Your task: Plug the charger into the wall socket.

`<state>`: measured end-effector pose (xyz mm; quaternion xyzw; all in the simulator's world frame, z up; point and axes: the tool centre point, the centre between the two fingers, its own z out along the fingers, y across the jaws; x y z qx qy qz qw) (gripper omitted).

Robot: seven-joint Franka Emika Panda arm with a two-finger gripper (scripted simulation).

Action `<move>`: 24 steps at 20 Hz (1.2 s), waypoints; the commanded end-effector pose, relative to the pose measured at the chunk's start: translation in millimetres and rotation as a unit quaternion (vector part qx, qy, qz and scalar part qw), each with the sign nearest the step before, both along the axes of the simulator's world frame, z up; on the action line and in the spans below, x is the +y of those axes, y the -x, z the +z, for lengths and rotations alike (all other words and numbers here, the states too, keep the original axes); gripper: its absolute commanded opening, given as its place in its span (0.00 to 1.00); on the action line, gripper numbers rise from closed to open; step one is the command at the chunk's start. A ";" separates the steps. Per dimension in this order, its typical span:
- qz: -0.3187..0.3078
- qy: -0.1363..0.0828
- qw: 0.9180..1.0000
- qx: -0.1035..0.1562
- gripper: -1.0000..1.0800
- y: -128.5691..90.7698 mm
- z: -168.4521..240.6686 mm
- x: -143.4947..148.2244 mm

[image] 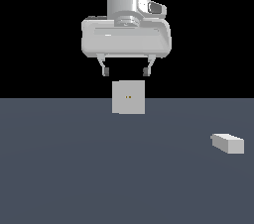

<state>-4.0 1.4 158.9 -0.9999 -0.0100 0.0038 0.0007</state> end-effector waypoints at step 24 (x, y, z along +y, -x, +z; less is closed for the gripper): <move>0.000 0.001 0.997 -0.081 0.96 25.0 -28.8 -67.2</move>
